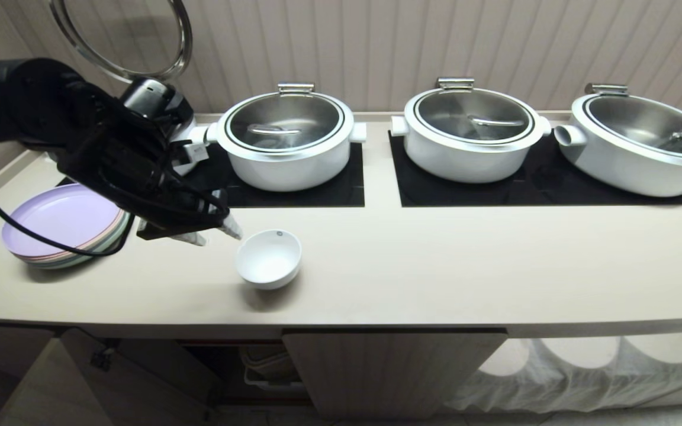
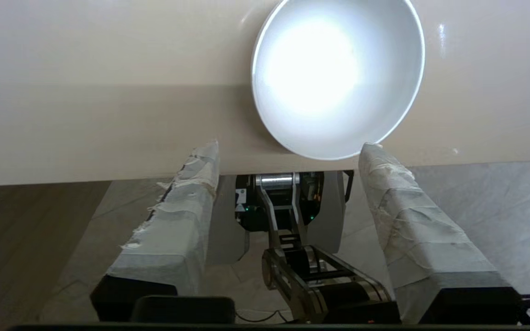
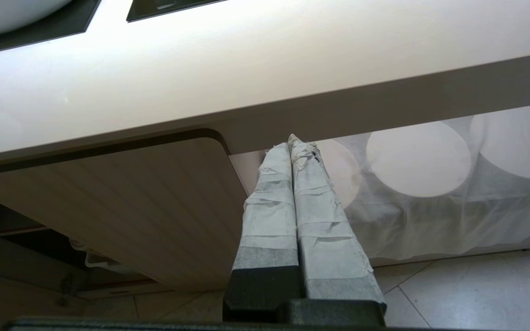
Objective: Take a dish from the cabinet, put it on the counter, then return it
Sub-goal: Pick up the bowl from the table
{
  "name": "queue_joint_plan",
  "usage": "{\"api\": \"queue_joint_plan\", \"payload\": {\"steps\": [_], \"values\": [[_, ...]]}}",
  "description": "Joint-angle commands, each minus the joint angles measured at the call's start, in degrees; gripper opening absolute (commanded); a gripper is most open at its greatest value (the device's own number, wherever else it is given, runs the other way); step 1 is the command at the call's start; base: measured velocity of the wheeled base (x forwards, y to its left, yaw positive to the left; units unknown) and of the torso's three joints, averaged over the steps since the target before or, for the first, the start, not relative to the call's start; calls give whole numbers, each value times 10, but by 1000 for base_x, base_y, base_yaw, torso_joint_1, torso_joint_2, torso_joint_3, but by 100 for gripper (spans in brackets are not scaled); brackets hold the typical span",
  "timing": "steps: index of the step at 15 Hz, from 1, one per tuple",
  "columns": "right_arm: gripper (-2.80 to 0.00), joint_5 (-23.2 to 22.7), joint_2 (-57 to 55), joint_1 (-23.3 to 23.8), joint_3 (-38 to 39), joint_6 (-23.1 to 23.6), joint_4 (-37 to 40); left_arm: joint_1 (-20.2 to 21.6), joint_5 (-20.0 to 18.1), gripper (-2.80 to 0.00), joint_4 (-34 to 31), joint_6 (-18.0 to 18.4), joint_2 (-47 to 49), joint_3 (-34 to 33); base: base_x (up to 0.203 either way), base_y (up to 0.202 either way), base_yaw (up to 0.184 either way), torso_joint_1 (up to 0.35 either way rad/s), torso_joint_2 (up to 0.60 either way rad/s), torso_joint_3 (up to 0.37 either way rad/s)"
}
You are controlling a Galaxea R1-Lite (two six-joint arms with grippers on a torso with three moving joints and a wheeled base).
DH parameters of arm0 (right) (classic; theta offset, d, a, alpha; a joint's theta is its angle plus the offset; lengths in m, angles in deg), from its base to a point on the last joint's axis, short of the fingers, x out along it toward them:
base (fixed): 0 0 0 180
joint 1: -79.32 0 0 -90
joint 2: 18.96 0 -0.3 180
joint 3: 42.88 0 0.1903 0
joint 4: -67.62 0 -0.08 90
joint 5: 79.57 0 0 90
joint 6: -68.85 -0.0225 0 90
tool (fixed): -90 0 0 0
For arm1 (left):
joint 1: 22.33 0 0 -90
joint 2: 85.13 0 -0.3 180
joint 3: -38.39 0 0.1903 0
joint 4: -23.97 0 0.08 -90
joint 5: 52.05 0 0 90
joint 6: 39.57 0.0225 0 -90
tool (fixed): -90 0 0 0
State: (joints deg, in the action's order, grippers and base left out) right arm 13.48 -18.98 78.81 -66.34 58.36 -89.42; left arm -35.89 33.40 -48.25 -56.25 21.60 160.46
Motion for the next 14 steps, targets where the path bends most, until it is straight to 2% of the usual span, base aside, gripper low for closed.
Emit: {"api": "queue_joint_plan", "payload": {"steps": [1,7,14], "values": [[-280,0,0,0,0,-1,0,2,-1,0,5,-1,6,0,0,0,0,0,0,0],[-280,0,0,0,0,-1,0,0,24,0,32,2,55,3,0,0,0,0,0,0],[-280,0,0,0,0,-1,0,-8,30,0,37,2,104,3,0,0,0,0,0,0]]}}
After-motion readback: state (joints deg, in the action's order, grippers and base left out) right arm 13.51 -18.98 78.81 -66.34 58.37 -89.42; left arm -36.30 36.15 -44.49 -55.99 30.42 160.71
